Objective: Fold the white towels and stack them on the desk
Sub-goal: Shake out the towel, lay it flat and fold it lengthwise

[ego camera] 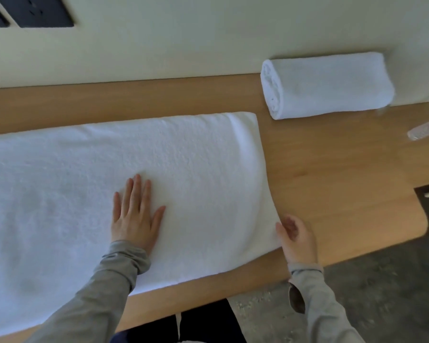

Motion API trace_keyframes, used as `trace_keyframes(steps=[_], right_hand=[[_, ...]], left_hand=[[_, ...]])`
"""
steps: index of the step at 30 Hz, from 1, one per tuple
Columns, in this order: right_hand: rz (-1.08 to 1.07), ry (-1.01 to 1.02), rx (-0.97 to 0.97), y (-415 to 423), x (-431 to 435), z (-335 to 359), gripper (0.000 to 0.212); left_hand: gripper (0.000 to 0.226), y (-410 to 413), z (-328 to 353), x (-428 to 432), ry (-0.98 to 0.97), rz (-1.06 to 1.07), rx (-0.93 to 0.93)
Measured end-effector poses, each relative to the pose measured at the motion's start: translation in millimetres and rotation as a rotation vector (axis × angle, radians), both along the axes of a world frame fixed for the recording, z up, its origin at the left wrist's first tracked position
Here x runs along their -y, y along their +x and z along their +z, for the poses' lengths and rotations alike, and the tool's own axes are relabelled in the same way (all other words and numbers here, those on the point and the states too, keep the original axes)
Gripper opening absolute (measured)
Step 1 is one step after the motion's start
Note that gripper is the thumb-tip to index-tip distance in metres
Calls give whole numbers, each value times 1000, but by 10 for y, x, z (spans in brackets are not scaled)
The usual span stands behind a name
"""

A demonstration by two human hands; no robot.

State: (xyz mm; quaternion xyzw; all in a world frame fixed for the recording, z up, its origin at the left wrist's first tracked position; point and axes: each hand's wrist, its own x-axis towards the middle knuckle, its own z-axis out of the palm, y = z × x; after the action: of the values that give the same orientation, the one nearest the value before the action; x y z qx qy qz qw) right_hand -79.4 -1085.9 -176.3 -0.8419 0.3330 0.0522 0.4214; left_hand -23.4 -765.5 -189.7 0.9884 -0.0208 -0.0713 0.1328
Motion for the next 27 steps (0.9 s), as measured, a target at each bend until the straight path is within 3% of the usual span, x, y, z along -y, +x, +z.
trace_keyframes(steps=[3,6,11,15,18,21,23,25,27], right_hand=[[-31,73,-27,-81,53,11,12],[-36,106,-7,-130,53,35,15],[67,181,-151,-92,58,105,19],[16,302,-28,70,-118,318,23],[25,258,150,312,-562,479,22],[144,110,329,589,-1115,590,24],[244,122,375,766,-1403,637,18],[397,170,372,899,-1564,672,18],[515,294,366,968,-1569,691,20]], left_hand=[[80,-1,-52,36,14,13,-5],[78,-7,-80,36,15,19,8],[77,-19,-108,49,18,16,20],[89,-15,-59,73,-44,28,19],[90,-66,90,198,-270,-112,46],[67,-204,288,484,-645,-257,-44],[39,-245,371,613,-905,-100,-165],[12,-180,350,598,-1082,192,-241],[7,-62,301,479,-1186,476,-257]])
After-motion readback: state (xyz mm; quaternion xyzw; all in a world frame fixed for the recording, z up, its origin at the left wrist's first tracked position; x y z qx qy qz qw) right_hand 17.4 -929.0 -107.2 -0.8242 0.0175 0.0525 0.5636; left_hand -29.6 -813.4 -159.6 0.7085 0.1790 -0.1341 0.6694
